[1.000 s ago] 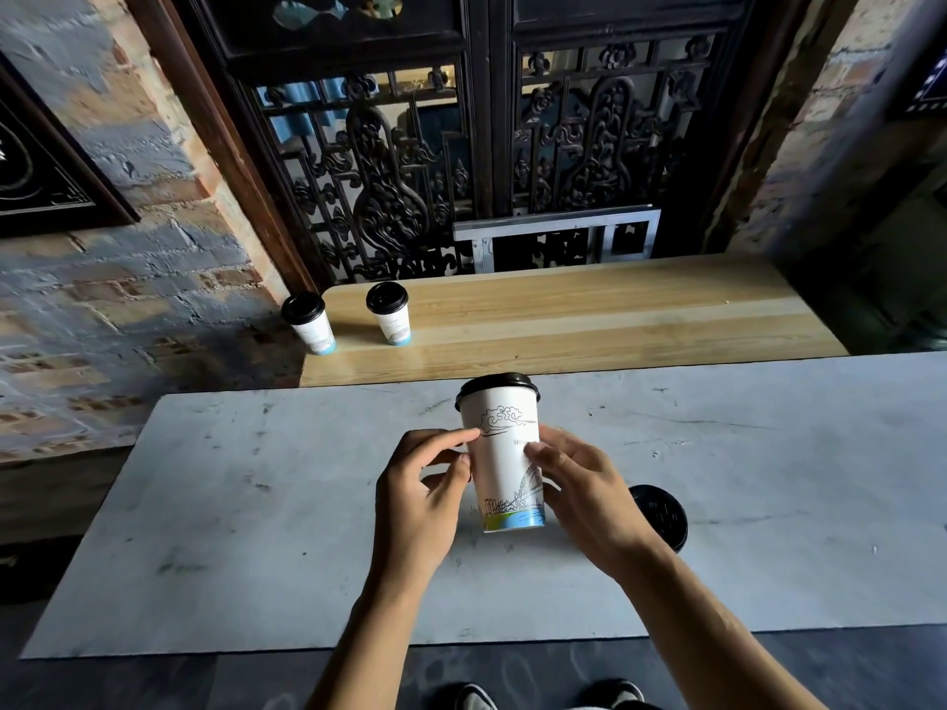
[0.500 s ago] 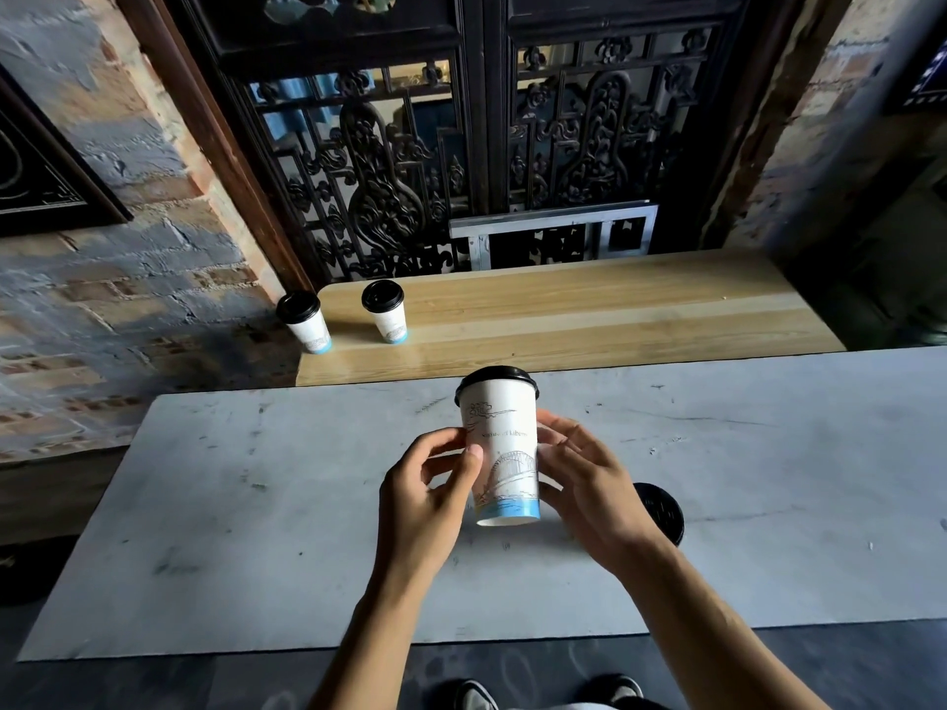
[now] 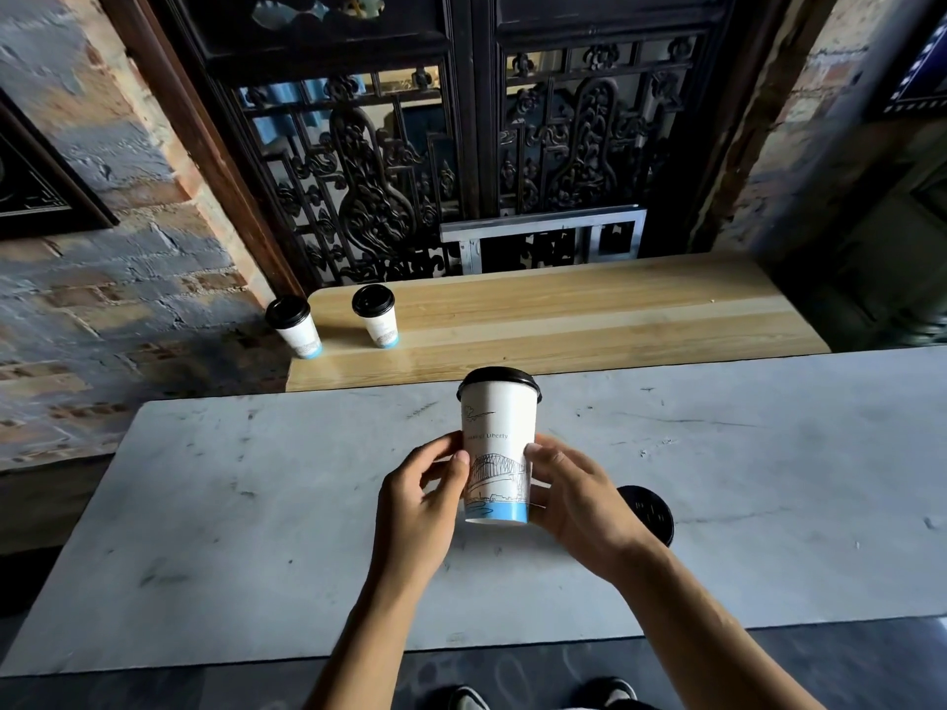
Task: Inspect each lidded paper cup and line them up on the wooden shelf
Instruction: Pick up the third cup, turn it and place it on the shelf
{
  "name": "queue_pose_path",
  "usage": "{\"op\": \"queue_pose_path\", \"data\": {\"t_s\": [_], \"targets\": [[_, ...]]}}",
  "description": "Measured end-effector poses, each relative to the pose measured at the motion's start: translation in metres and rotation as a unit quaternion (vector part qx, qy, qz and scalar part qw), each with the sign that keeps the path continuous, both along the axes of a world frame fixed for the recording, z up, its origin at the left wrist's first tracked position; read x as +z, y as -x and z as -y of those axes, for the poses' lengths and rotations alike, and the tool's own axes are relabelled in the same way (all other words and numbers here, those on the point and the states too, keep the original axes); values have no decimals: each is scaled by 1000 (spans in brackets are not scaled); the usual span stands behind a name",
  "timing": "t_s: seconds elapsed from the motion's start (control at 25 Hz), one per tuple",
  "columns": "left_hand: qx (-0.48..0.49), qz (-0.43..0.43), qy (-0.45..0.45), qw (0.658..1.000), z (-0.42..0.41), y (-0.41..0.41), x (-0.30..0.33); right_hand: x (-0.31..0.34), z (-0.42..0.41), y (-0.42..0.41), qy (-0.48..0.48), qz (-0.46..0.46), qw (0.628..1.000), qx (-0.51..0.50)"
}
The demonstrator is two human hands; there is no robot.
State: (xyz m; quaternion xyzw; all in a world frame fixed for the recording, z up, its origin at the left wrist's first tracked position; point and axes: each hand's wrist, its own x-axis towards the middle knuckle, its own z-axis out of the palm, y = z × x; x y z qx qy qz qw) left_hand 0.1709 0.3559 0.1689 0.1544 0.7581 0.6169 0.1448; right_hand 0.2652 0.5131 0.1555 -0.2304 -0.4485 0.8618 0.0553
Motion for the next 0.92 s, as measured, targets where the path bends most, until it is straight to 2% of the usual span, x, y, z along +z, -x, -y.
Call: {"op": "queue_pose_path", "data": {"t_s": [0.24,0.44,0.6,0.76,0.92], "targets": [[-24,-165,36,985,7,6,6,0,1,4,-65,20,998,11],[-14,-99,-10,995,4,3,10,6,1,4,-98,22,995,-6],[0,-56,-27,998,4,-1,12,5,-4,4,-43,28,998,-43],[8,-2,-29,1000,4,-5,10,6,-8,2,-56,11,998,-38],[3,13,-24,1000,5,-4,7,5,-6,1,-65,-1,997,-43]]}}
